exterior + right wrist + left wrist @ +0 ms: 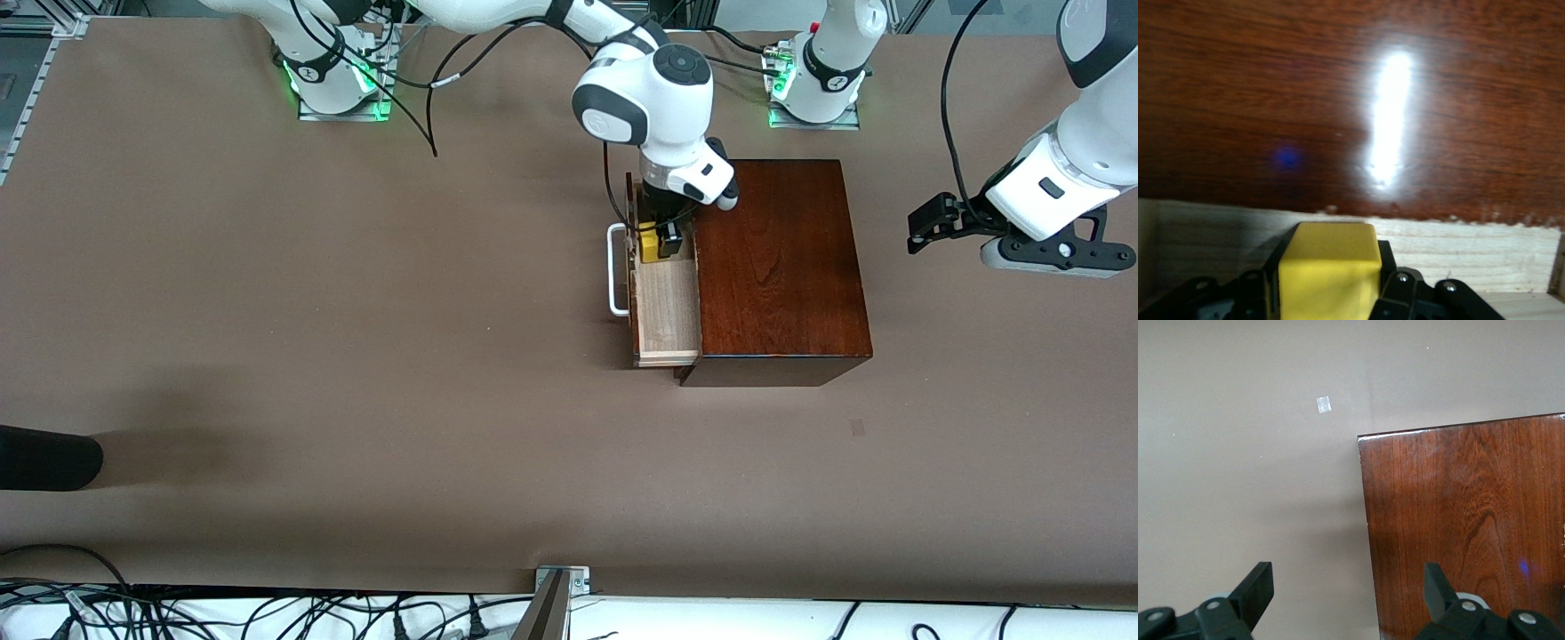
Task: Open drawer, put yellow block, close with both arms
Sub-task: 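Lower the cube into the drawer and open the right gripper, then withdraw the right gripper while the left gripper moves to the drawer, then push the drawer shut with the left gripper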
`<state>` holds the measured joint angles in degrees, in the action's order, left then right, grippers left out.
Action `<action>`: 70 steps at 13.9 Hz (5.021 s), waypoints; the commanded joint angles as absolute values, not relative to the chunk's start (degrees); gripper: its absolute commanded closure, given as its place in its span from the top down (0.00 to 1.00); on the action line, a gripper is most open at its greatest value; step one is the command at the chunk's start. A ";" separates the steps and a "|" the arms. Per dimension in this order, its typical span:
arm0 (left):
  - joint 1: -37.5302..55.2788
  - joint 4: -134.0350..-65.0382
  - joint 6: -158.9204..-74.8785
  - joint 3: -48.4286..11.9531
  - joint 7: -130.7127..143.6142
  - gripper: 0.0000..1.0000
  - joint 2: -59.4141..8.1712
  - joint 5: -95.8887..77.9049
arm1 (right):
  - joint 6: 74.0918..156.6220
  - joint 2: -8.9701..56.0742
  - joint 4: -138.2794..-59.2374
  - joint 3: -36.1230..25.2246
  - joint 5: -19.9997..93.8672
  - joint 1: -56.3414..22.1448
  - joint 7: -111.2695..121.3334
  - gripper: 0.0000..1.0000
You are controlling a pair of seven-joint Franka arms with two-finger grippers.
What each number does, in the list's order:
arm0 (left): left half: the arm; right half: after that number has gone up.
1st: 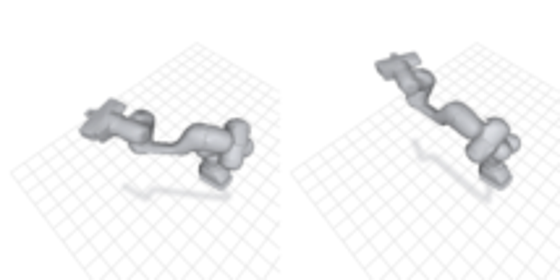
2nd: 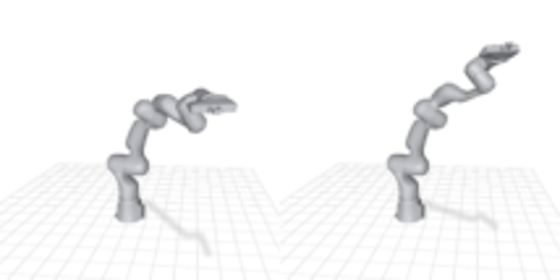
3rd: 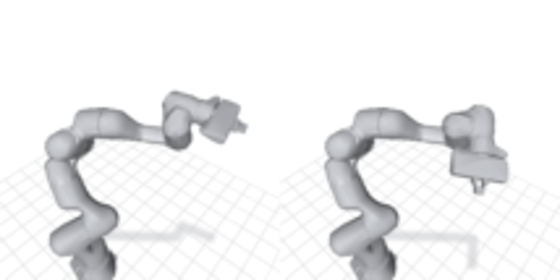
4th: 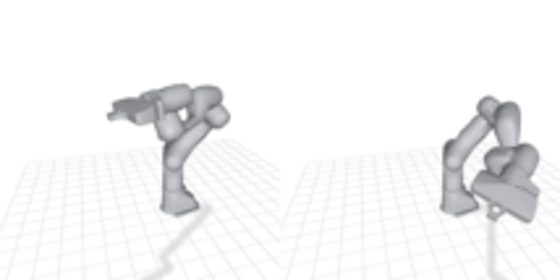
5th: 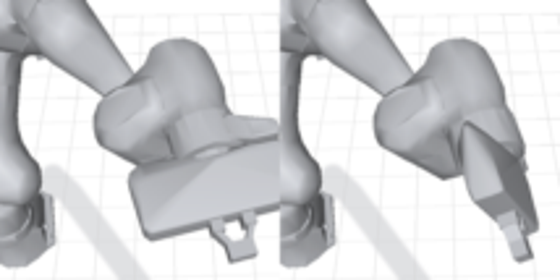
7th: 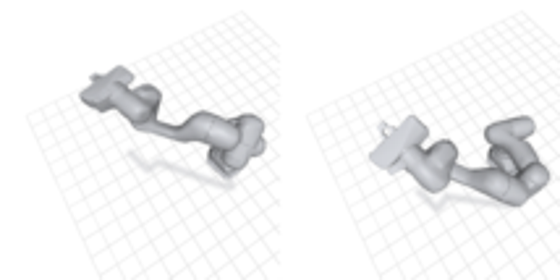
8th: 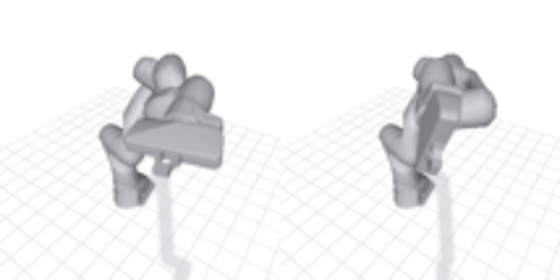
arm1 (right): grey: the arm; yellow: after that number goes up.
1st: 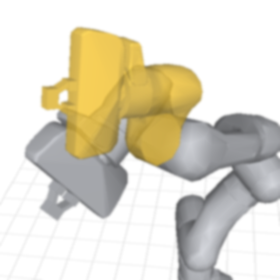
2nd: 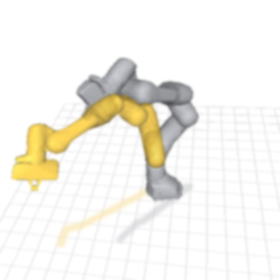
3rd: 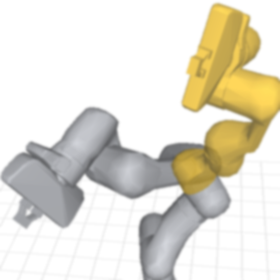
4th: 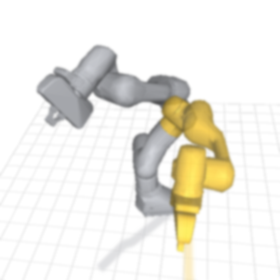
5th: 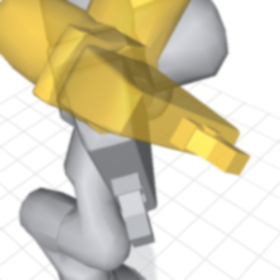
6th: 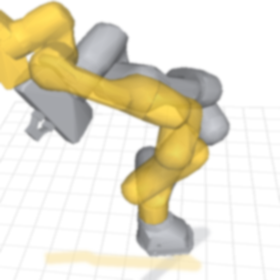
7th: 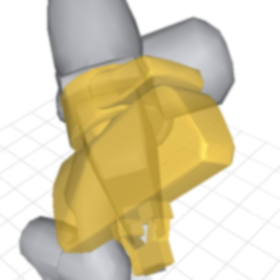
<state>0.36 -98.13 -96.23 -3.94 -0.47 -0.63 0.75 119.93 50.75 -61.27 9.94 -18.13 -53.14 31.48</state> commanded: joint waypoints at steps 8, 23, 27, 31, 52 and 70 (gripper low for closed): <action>-0.26 -96.68 -95.54 -3.95 -1.58 1.00 -1.41 0.97 | 117.78 45.55 -57.92 10.37 -13.11 -49.67 33.13 1.00; 1.58 -93.17 -84.81 -20.26 -3.08 1.00 -3.33 -3.95 | 102.52 5.03 -87.79 3.61 1.23 -15.65 11.91 1.00; 5.52 -78.80 -84.73 -30.74 -0.79 1.00 -18.76 -6.15 | 100.65 -1.05 -94.13 -1.03 0.53 -14.94 9.94 1.00; 13.43 -75.15 -89.62 -31.11 -10.92 1.00 -27.58 -0.91 | 99.93 -0.62 -94.04 -3.52 0.35 -14.94 1.08 1.00; 15.04 -82.09 -93.09 -30.23 -48.25 1.00 -38.50 16.35 | 93.78 0.79 -90.97 -9.66 -0.53 -14.85 4.48 1.00; 6.77 -72.61 -83.97 -30.06 -44.91 1.00 -23.04 15.47 | 95.36 0.88 -90.97 -9.32 -0.62 -15.12 4.48 1.00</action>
